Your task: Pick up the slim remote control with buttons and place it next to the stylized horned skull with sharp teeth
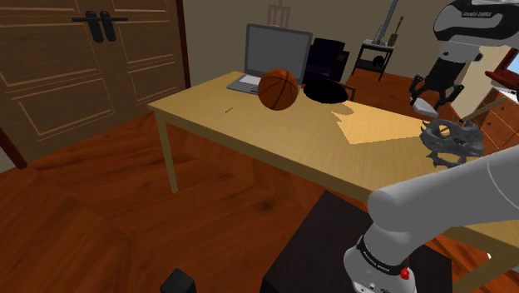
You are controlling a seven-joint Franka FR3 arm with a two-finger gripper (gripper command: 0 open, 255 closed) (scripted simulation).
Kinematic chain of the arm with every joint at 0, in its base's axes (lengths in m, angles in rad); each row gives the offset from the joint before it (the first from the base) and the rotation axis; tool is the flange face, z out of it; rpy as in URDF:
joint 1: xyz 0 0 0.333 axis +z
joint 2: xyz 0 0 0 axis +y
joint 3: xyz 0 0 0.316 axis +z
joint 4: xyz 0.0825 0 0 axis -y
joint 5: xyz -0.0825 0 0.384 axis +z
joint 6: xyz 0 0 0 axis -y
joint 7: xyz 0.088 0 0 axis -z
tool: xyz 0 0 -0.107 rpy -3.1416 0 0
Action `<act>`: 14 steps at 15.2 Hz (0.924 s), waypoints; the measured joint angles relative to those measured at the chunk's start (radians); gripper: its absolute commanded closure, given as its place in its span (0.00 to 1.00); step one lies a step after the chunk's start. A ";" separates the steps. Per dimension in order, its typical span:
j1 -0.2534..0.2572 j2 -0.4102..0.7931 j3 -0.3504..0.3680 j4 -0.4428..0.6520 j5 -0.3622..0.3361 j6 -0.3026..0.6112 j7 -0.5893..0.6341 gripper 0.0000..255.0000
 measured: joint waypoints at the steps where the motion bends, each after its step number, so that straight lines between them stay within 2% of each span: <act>1: -0.011 -0.021 -0.007 -0.010 -0.013 -0.007 -0.014 1.00; 10: -0.090 -0.115 -0.125 -0.022 -0.113 -0.047 -0.190 1.00; 14: -0.104 -0.115 -0.181 0.003 -0.139 -0.053 -0.259 1.00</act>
